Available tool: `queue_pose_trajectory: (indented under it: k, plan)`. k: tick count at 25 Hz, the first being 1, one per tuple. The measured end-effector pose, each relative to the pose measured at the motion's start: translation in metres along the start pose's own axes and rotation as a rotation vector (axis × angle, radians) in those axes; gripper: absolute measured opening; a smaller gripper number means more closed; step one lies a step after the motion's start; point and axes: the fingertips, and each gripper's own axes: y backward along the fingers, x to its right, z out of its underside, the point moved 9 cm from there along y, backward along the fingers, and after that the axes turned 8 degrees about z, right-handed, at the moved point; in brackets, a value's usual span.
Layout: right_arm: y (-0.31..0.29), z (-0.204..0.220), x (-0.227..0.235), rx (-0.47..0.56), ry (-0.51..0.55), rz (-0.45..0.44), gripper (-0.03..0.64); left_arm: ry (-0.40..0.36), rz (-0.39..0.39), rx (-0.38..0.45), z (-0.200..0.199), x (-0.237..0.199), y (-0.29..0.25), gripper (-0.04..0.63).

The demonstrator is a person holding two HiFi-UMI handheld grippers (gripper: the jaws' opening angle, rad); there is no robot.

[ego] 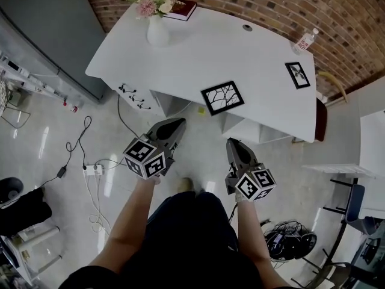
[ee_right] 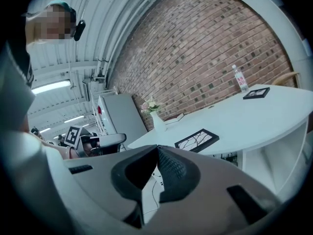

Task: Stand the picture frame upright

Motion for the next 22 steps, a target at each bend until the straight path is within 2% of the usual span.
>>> queue_pose_trajectory:
  k: [5, 15, 17, 18, 22]
  plan:
    - [-0.009, 0.006, 0.009, -0.032, -0.021, 0.015, 0.003, 0.058, 0.032, -0.025, 0.014, -0.006, -0.013, 0.002]
    - [-0.053, 0.025, 0.043, -0.124, -0.042, -0.008, 0.003, 0.161, 0.036, -0.106, 0.048, -0.033, -0.066, 0.003]
    - [-0.063, 0.026, 0.051, -0.138, -0.051, -0.013, 0.003, 0.199, 0.039, -0.112, 0.054, -0.040, -0.077, 0.003]
    - [-0.068, 0.027, 0.055, -0.143, -0.057, -0.017, 0.003, 0.227, 0.041, -0.113, 0.057, -0.044, -0.082, 0.024]
    - [-0.087, 0.029, 0.068, -0.158, -0.070, -0.030, 0.003, 0.360, 0.043, -0.095, 0.072, -0.060, -0.102, 0.041]
